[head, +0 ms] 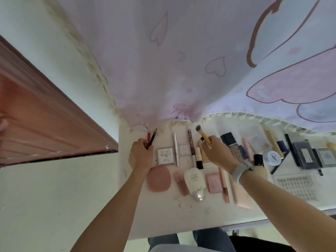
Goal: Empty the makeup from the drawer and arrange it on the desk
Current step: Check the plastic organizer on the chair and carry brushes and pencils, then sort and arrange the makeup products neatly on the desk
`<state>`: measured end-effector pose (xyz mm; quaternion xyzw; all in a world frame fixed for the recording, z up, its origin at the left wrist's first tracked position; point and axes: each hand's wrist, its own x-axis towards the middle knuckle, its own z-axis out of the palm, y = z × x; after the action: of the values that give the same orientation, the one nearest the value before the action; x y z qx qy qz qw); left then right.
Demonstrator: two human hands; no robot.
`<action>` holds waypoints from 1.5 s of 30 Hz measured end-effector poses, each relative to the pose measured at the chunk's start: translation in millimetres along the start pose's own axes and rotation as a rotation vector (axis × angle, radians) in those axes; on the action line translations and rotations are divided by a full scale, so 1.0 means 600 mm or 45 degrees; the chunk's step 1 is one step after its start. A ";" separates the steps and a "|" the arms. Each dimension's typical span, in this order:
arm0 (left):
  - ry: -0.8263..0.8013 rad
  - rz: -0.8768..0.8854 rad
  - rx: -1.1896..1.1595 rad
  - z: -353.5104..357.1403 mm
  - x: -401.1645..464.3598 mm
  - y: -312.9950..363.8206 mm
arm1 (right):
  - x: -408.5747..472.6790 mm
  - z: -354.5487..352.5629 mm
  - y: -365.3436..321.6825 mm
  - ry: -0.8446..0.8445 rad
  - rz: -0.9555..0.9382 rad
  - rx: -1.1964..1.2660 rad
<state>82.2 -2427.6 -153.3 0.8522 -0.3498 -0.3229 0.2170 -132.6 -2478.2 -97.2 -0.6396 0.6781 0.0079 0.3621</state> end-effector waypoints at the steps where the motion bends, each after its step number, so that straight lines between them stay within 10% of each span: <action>1: 0.020 -0.016 -0.008 0.000 -0.001 0.000 | 0.012 -0.008 0.004 -0.023 -0.011 -0.011; 15: 0.286 -0.080 0.355 0.042 -0.042 0.027 | 0.144 -0.053 0.065 -0.230 -0.691 -0.852; 45: 0.738 0.366 0.284 0.187 -0.148 0.103 | 0.153 -0.074 0.163 0.187 -1.363 -0.612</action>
<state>-73.8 -2419.2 -159.2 0.8690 -0.4232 0.0068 0.2563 -231.9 -2560.8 -154.5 -0.9557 0.2635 -0.0669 0.1129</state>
